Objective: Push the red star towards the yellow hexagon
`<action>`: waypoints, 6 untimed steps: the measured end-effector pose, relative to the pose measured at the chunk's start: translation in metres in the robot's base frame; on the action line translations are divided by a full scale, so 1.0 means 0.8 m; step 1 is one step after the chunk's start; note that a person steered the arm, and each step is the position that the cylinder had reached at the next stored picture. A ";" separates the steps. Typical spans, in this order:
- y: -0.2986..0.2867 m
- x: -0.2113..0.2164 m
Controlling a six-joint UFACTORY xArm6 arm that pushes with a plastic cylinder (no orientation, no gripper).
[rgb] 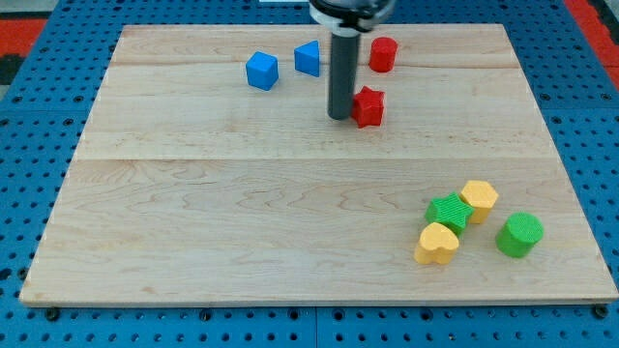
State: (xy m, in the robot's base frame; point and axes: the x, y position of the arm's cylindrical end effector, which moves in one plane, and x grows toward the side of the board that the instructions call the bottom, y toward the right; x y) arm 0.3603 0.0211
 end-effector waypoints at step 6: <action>0.247 0.075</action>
